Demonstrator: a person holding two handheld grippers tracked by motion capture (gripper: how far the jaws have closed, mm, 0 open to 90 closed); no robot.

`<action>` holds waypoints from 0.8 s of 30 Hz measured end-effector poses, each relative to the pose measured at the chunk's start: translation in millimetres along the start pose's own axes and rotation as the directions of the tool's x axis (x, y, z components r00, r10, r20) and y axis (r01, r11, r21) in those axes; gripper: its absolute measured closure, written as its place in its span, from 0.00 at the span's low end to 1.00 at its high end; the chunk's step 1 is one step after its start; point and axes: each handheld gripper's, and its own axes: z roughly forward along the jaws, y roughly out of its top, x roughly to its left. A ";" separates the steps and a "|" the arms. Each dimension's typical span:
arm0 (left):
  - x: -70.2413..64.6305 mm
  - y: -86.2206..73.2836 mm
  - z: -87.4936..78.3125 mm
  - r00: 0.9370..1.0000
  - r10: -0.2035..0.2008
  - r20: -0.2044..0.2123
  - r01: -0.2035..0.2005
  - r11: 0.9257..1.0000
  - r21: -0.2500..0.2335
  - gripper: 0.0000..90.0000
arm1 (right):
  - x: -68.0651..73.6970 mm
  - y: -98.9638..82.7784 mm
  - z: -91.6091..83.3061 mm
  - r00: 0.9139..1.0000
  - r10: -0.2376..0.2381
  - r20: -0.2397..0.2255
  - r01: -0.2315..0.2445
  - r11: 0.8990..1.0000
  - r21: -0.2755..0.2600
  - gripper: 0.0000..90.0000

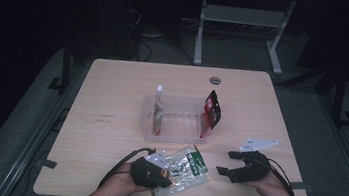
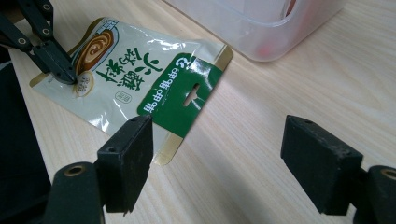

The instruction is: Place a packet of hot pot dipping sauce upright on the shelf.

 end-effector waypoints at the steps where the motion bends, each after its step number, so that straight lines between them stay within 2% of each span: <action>1: 0.0 -0.5 -0.3 1.000 -0.006 -0.003 0.006 1.000 0.000 1.00 | 0.0 0.0 0.1 1.000 0.000 -0.001 0.000 1.000 0.000 0.28; 6: 4.8 -3.5 -4.6 1.000 -0.021 -0.023 0.021 1.000 0.004 1.00 | 0.5 0.0 -0.1 1.000 0.011 -0.002 -0.011 1.000 0.003 0.28; 10: 11.2 -6.4 -9.9 0.998 -0.031 -0.058 0.031 1.000 0.006 1.00 | -0.5 -0.3 1.1 1.000 0.000 -0.003 0.000 1.000 0.003 0.28; 16: 22.9 -11.8 -18.8 0.990 -0.067 -0.126 0.067 0.998 -0.003 1.00 | 0.7 0.0 2.1 1.000 0.011 -0.010 -0.011 1.000 0.009 0.28; 18: 24.3 -10.9 -21.0 0.988 -0.057 -0.140 0.058 0.998 0.003 1.00 | 0.6 0.2 2.5 1.000 0.005 -0.010 -0.005 1.000 0.006 0.28; 19: 24.5 -9.8 -21.8 0.987 -0.064 -0.146 0.063 0.998 -0.013 1.00 | 0.8 0.5 2.4 1.000 0.007 -0.010 -0.007 1.000 0.006 0.28; 24: 34.5 -3.3 -29.3 0.985 -0.075 -0.158 0.067 0.996 -0.055 0.86 | -0.2 0.6 2.5 1.000 0.001 -0.010 -0.001 1.000 0.003 0.28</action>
